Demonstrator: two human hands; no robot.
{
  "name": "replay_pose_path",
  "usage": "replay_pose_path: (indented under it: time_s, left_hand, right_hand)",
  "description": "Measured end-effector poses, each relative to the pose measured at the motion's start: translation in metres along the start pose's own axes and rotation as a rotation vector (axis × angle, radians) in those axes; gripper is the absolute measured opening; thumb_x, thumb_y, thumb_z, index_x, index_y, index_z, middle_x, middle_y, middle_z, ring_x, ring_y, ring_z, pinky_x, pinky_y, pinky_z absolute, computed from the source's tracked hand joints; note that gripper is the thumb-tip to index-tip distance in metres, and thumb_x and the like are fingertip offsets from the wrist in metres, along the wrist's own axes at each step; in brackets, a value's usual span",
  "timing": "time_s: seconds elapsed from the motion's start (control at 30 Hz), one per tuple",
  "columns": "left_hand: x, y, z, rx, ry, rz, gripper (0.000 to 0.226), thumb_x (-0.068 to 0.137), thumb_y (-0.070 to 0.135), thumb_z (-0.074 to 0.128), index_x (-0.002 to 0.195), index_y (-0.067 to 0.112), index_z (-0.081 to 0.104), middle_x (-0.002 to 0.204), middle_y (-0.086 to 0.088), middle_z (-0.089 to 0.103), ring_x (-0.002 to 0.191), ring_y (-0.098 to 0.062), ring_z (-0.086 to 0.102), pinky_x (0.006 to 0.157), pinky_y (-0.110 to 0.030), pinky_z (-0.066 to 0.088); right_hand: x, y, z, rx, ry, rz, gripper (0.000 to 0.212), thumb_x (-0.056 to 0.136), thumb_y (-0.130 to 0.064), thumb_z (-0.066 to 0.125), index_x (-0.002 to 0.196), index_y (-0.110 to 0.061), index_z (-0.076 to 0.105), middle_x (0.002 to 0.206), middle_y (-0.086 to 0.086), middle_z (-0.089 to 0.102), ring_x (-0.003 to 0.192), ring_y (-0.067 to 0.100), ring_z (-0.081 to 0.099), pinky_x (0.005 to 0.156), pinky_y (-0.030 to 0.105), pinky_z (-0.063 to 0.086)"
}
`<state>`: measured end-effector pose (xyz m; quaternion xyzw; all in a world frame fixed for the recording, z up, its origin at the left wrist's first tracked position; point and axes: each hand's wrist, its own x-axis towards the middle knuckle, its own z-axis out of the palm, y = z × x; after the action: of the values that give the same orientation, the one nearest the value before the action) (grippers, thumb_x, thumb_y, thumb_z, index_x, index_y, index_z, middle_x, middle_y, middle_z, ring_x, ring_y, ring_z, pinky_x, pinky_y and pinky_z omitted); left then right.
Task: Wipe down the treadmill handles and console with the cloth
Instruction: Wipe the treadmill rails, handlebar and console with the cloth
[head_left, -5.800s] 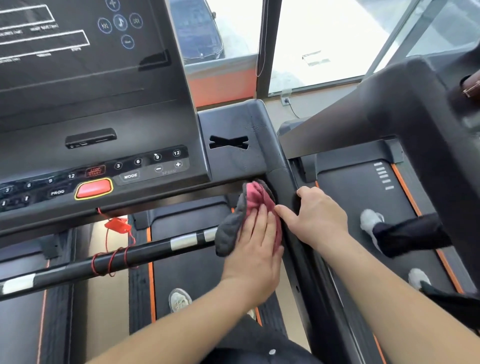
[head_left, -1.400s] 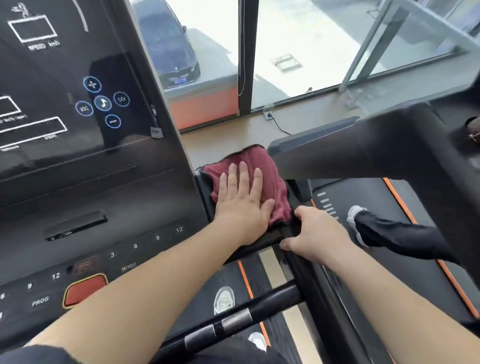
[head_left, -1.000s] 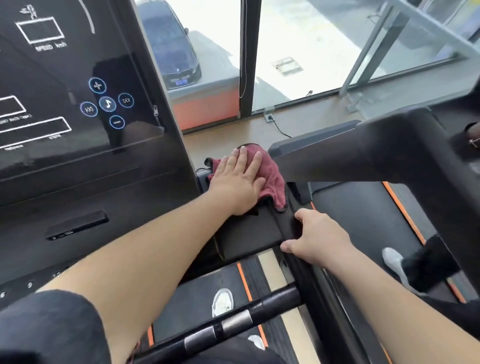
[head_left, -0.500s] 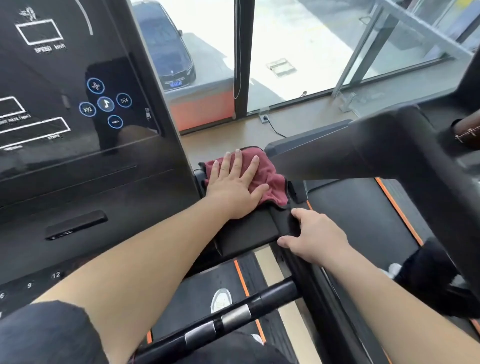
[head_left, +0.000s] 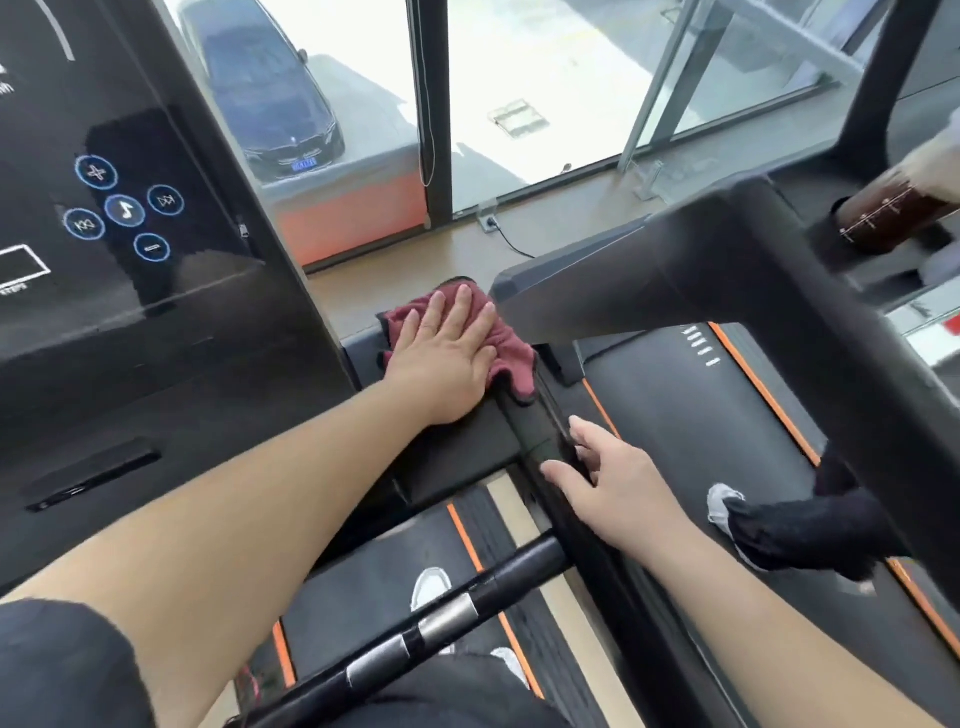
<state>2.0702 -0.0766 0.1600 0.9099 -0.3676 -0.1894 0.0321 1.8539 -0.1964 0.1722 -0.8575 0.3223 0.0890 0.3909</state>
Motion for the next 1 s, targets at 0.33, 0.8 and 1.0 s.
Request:
replay_pose_path:
  time_s: [0.33, 0.8, 1.0]
  left_hand:
    - [-0.042, 0.032, 0.031, 0.129, 0.03, 0.454, 0.063, 0.102, 0.057, 0.006, 0.161, 0.039, 0.021, 0.17, 0.012, 0.014, 0.158, -0.019, -0.004, 0.128, -0.043, -0.002]
    - [-0.069, 0.108, 0.064, 0.075, 0.103, 0.44, 0.047, 0.105, 0.053, 0.025, 0.134, 0.041, 0.061, 0.146, 0.018, 0.054, 0.153, -0.016, 0.022, 0.127, -0.043, 0.0]
    - [-0.137, 0.147, 0.11, -0.175, 0.171, 0.385, 0.051, 0.102, 0.052, 0.03, 0.143, 0.035, 0.055, 0.162, 0.008, 0.038, 0.158, -0.021, 0.001, 0.126, -0.048, -0.012]
  right_hand:
    - [-0.058, 0.061, -0.025, 0.286, 0.024, 0.17, 0.076, 0.084, -0.061, 0.03, 0.148, -0.025, 0.05, 0.147, -0.01, 0.055, 0.136, 0.006, 0.049, 0.121, 0.038, 0.031]
    - [-0.095, 0.091, -0.029, 0.192, 0.051, 0.014, 0.045, 0.106, -0.035, 0.039, 0.146, -0.018, 0.053, 0.149, -0.006, 0.052, 0.139, 0.007, 0.043, 0.114, 0.02, 0.027]
    - [-0.088, 0.083, -0.025, 0.153, 0.169, -0.189, 0.049, 0.106, -0.025, 0.045, 0.152, -0.01, 0.041, 0.157, 0.002, 0.042, 0.145, 0.009, 0.035, 0.123, 0.032, 0.026]
